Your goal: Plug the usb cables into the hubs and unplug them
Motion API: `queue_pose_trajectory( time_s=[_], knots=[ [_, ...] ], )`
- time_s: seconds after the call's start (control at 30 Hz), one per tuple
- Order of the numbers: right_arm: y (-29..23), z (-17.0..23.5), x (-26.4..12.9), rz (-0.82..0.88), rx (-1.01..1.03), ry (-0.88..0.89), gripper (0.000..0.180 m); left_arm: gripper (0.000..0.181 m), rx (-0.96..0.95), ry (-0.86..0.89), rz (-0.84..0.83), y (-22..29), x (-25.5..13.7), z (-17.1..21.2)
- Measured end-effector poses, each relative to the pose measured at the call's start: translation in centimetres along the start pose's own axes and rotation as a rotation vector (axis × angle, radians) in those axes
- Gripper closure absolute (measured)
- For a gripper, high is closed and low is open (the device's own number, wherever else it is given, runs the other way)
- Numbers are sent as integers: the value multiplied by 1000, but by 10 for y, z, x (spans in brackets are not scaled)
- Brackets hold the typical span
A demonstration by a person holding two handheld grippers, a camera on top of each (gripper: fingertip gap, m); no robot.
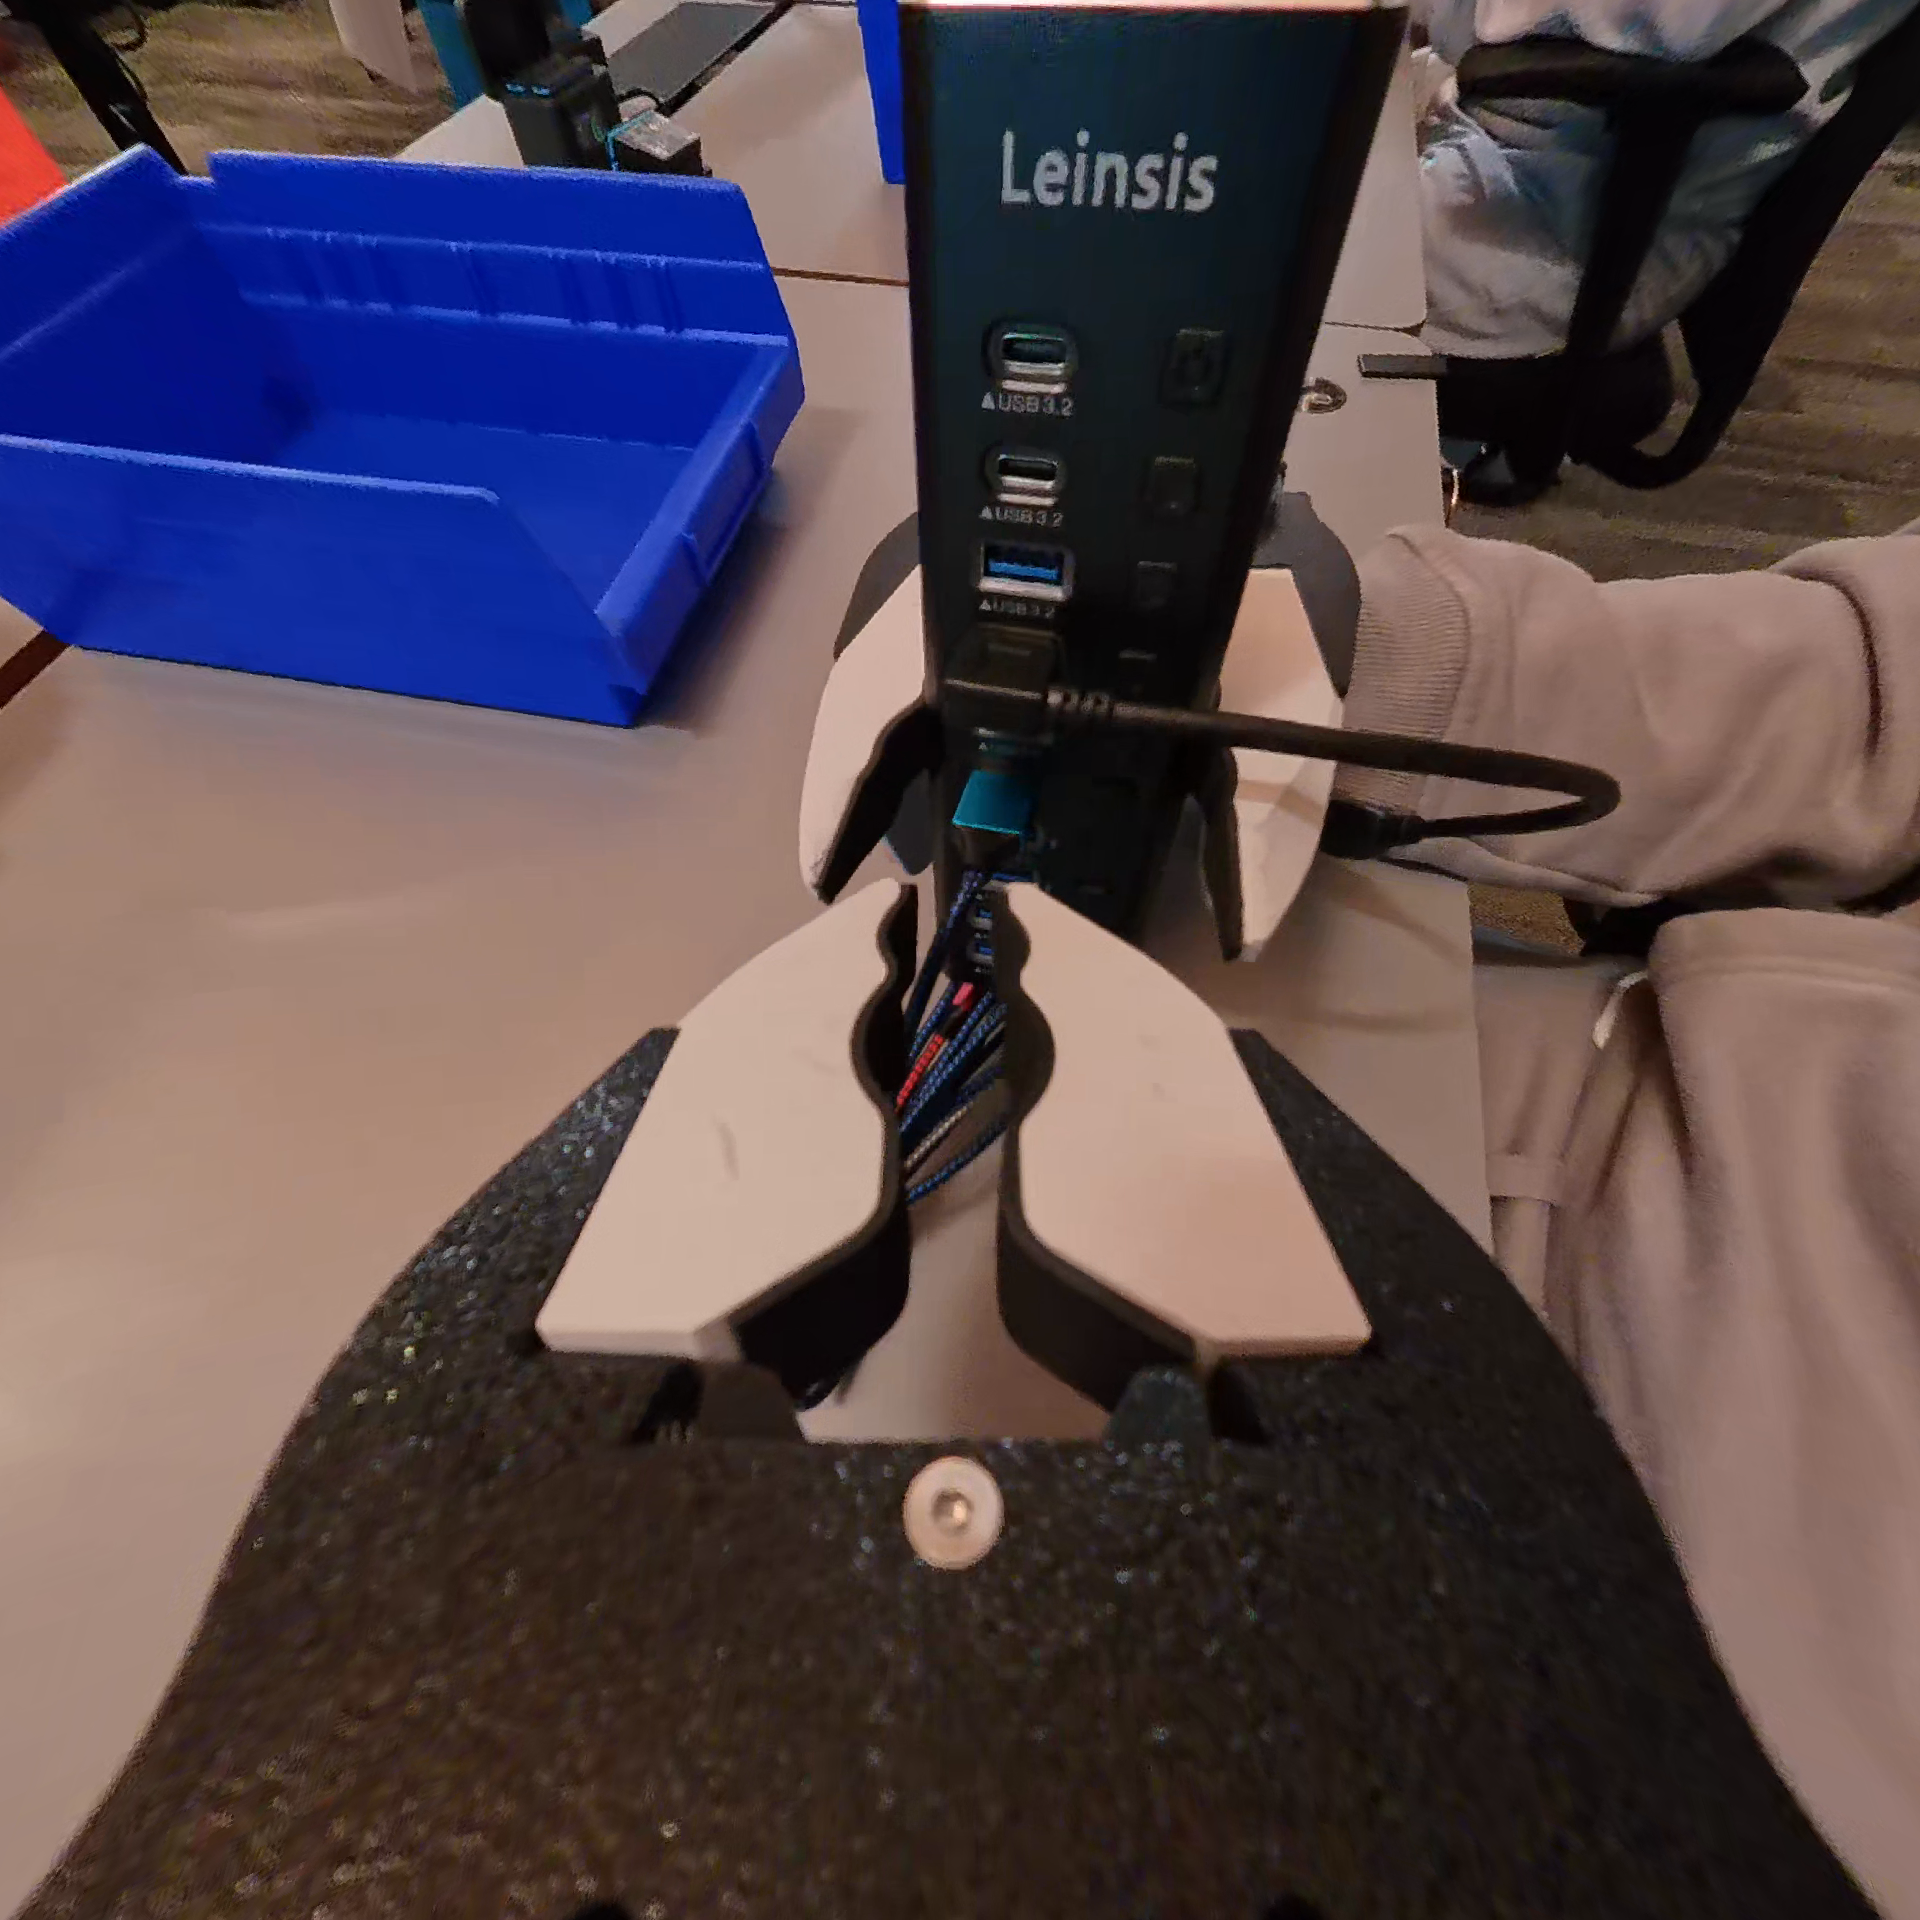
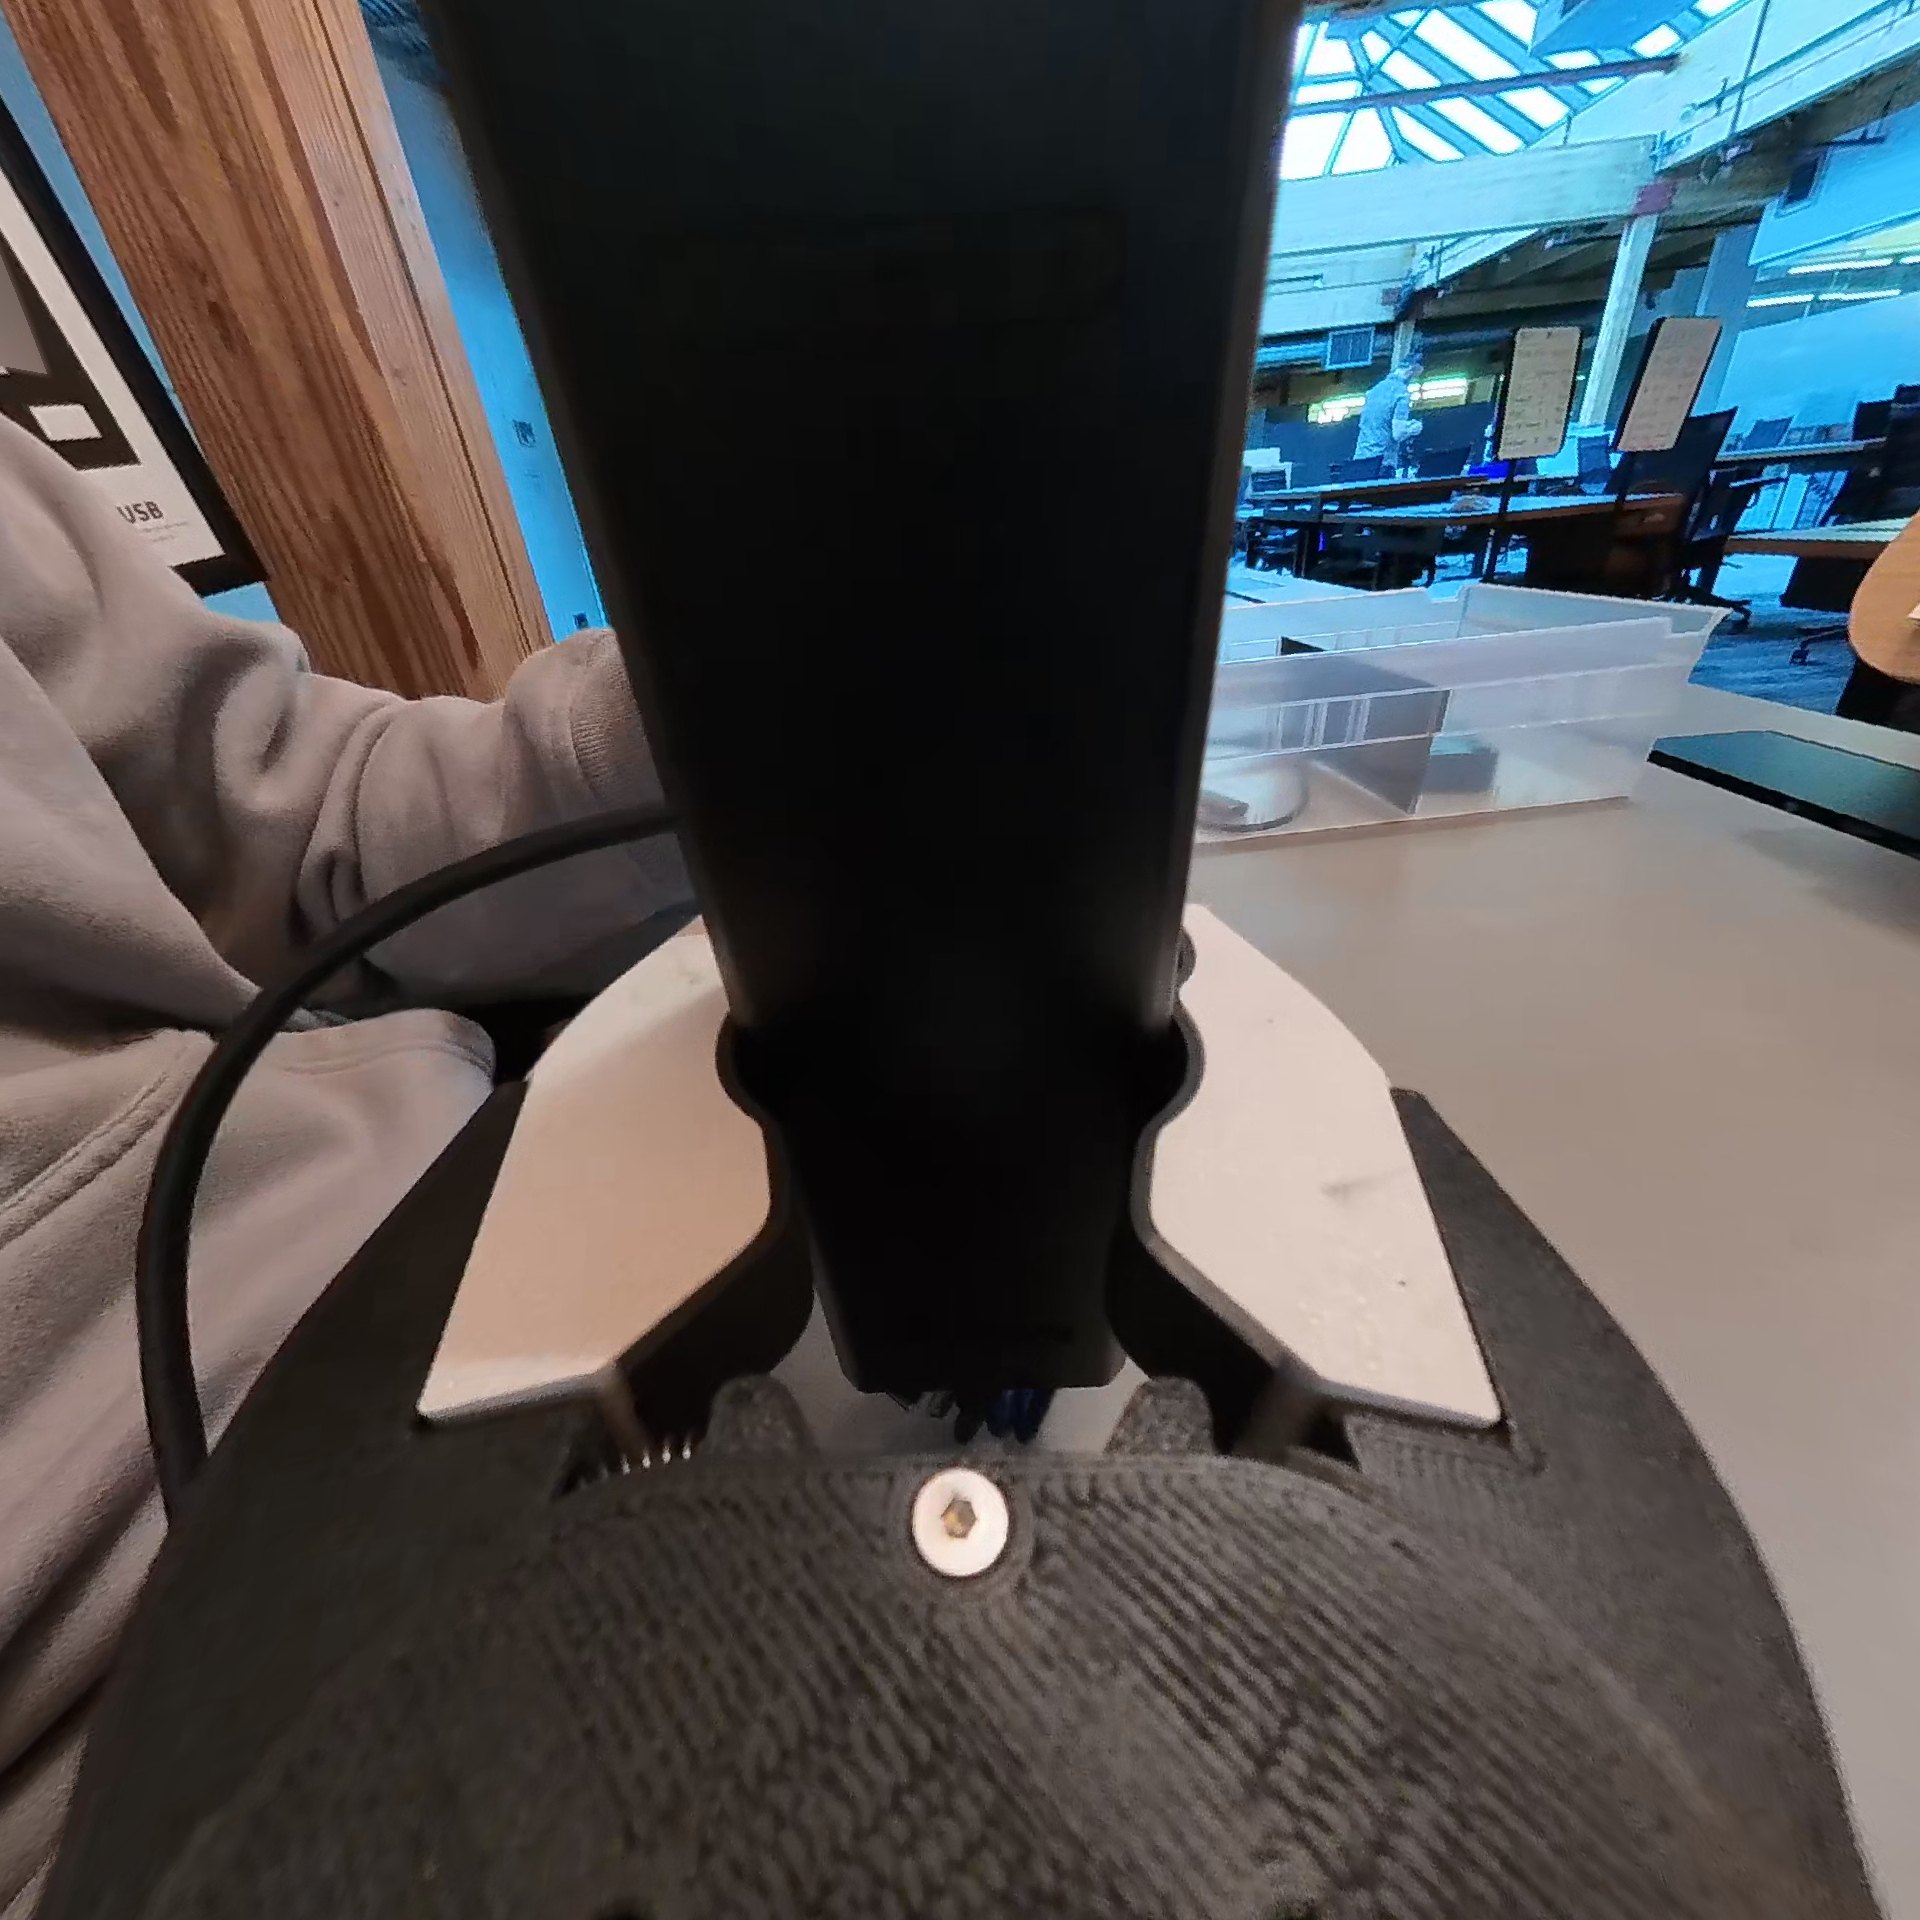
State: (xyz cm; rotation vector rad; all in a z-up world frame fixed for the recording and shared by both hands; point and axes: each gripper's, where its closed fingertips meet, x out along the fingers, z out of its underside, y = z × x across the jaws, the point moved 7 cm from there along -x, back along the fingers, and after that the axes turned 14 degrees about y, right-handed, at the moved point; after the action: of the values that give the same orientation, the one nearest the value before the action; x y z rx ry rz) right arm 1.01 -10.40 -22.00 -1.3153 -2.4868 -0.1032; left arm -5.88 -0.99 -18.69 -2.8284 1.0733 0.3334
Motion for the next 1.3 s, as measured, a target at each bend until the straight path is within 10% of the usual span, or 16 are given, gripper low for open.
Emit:
queue_pose_trajectory(
  time_s=[0.57, 0.8, 1.3],
  knots=[
    [0, 10, 1, 5, -65, -170, 107, 178, 263, -246, -5, 7, 16, 23],
    [4, -21, -17, 78, -91, -118, 107, 164, 207, -9, -83, 3, -14, 4],
    [107, -244, -86, 614, -255, -285, 107, 152, 17, 8, -177, -18, -84, 69]
  ],
)
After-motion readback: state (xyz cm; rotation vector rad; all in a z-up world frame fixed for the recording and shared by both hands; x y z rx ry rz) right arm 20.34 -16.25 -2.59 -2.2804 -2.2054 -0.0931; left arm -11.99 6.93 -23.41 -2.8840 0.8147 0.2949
